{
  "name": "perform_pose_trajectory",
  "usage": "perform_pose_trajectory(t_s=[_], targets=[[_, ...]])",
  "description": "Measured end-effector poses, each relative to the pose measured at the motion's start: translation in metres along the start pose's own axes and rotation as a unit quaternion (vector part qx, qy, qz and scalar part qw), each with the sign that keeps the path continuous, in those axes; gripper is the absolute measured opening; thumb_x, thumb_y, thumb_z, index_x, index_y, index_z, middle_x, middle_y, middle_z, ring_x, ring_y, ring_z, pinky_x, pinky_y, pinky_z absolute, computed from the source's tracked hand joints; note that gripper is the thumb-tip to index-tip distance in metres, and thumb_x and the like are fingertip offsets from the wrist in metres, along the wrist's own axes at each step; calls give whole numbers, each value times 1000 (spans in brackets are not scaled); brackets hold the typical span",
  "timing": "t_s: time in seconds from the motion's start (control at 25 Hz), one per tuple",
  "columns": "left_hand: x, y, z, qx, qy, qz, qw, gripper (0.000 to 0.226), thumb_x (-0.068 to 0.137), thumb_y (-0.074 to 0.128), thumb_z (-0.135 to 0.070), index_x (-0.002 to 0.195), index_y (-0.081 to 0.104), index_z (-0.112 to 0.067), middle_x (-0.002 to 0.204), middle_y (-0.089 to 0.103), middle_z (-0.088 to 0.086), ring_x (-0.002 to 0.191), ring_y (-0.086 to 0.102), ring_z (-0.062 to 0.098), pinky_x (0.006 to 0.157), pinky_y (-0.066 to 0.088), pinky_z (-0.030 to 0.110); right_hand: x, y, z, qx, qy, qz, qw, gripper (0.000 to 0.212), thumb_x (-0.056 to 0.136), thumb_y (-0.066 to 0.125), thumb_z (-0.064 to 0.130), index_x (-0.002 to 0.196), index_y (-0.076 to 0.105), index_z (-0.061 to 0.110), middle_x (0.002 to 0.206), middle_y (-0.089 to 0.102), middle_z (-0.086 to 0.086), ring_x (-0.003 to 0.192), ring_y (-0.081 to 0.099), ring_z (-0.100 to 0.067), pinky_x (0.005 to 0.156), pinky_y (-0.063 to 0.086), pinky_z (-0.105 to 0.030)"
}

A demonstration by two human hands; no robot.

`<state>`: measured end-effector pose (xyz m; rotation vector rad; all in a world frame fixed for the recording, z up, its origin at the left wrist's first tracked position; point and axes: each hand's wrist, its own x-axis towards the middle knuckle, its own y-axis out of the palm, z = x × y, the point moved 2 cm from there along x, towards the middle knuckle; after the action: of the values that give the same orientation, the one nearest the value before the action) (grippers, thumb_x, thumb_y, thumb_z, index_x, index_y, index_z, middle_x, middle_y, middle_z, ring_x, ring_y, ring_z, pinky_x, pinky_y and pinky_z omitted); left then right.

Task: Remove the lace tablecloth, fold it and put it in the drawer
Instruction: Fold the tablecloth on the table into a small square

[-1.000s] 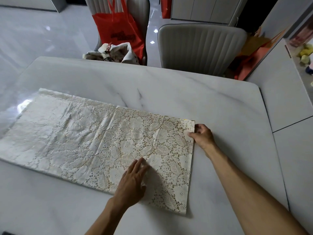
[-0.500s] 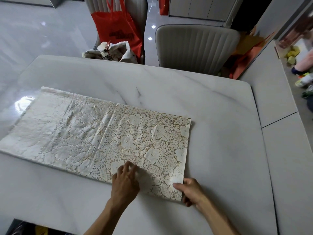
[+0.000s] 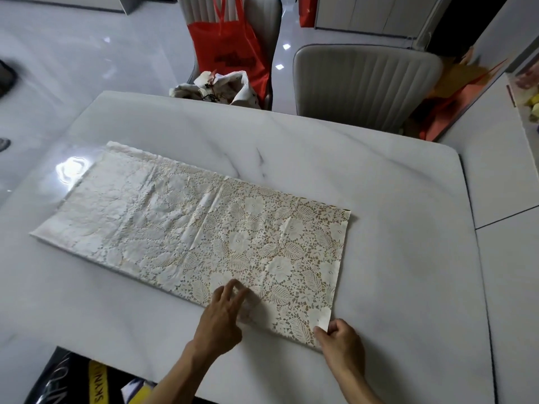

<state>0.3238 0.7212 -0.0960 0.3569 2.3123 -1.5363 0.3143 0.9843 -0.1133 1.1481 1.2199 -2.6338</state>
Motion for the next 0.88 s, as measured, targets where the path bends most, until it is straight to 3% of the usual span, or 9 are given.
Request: perform_pose_trajectory(t_s=[0.2,0.36,0.52,0.68,0.88], targets=[[1,-6,2,12,13,15,1000,84,72,59,-5,147,30,-28,159,16,-1,140,23,26,89,54,29,-4,3,6,7,24,12,1000,32,74,74,35,63,55,12,61,68,-4,60,65,-27,56,51,-32],[1,-14,11,-53,35,64,996,72,74,62,-10,143,41,-21,158,24,2,141,29,30,105,45,40,-19,-2,16,-19,17,-82,996,23,77,70,25,87,50,20,88,65,-2,71,58,-25,58,44,-30],[-9,-25,34,-111,4,1,994,61,80,62,-12,139,46,-15,151,39,10,136,39,33,107,42,43,-51,9,33,-23,-45,-79,996,27,82,65,22,103,49,23,112,58,0,86,57,-21,66,39,-28],[-30,-43,72,-122,20,-21,992,61,84,62,-17,142,43,-16,154,36,11,138,37,31,109,39,40,-105,32,66,22,-98,-21,995,25,83,64,21,106,54,25,116,59,3,95,57,-15,73,41,-26],[-63,-83,120,-147,115,-38,982,60,84,63,-16,141,44,-14,147,45,10,131,46,29,105,42,38,-192,71,116,57,-134,-22,989,22,84,66,27,103,55,32,108,61,10,80,60,-2,60,41,-17]])
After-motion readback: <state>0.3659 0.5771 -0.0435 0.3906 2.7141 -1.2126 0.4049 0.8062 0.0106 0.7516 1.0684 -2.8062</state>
